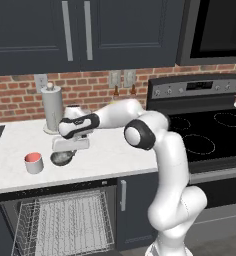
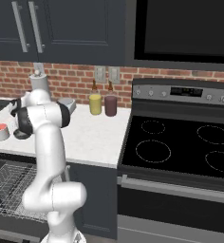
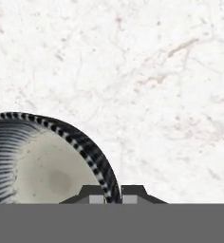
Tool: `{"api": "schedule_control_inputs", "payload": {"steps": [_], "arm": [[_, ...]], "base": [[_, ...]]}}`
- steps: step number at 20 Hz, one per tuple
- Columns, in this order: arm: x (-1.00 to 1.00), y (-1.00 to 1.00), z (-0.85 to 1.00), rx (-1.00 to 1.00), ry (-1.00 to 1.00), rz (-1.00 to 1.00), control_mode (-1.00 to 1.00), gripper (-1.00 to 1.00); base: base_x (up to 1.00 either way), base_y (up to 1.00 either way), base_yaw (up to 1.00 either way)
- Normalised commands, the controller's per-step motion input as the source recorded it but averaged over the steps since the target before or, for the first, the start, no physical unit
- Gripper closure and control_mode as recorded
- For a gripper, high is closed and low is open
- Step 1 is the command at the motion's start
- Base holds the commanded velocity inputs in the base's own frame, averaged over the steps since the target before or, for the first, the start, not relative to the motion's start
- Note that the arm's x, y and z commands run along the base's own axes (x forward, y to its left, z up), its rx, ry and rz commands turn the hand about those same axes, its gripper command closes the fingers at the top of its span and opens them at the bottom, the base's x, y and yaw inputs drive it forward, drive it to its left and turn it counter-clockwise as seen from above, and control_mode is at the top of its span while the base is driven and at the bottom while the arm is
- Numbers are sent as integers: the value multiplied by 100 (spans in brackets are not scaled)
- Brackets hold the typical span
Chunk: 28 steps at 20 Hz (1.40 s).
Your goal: Pick up the cup and bowl from the counter, place them in the dishwasher, and close the dishwasher door.
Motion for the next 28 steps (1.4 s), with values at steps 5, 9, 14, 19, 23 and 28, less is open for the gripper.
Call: {"api": "schedule_control_inputs", "payload": {"steps": [5, 9, 14, 19, 23, 28], "arm": [[-83, -47, 13, -1, -1, -10, -100, 100], [-100, -1, 18, -9, -3, -3, -100, 100], [-100, 0, 42, -16, -13, -5, -100, 100], [-100, 0, 72, -7, -5, -12, -100, 100], [-100, -1, 57, -1, -2, -14, -100, 100], [-87, 0, 1, -11, 0, -12, -100, 100]], "base": [[0, 0, 0], [0, 0, 0], [0, 0, 0], [0, 0, 0], [0, 0, 0], [0, 0, 0]]}}
